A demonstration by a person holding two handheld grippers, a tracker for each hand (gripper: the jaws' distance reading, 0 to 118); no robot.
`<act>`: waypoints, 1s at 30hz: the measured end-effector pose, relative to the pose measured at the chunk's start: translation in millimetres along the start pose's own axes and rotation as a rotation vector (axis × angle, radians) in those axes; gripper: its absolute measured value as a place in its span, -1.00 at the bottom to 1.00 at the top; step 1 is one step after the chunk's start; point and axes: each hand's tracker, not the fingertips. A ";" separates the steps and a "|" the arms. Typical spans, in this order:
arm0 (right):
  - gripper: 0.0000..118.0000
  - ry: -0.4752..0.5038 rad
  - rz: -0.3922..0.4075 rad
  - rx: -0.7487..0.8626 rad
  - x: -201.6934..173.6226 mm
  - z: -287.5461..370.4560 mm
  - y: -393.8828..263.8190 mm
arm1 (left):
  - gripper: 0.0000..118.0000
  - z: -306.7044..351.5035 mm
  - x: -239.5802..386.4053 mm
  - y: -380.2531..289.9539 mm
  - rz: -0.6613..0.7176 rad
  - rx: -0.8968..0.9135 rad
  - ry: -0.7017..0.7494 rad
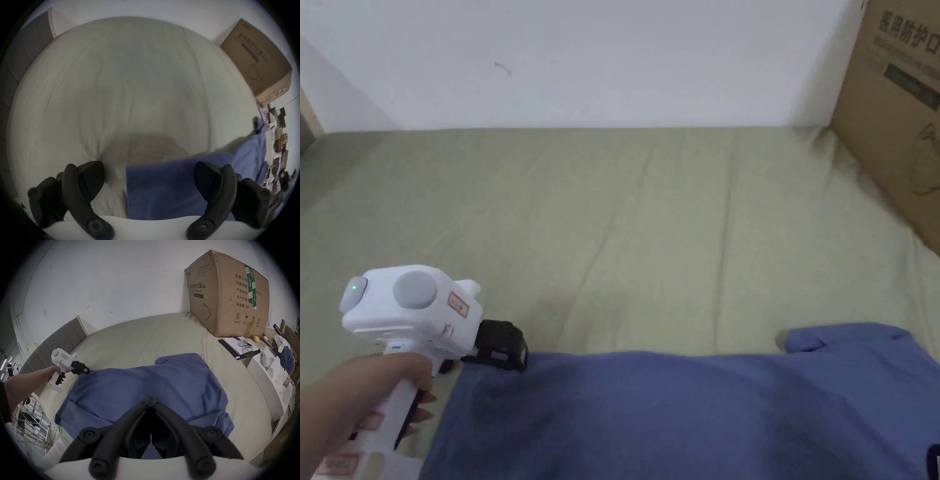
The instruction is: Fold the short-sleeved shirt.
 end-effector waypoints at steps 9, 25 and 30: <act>-1.00 0.020 -0.071 0.075 35.4 -5.6 29.0 | -0.90 39.2 23.9 -23.0 -0.019 0.190 -0.012; 0.80 -0.190 -0.263 -0.403 153.5 -218.6 129.9 | -0.98 90.4 36.8 -62.1 -0.061 0.360 -0.029; -0.85 -0.225 -0.232 -0.451 144.3 -242.1 130.9 | -0.98 80.2 32.0 -61.7 -0.054 0.308 -0.014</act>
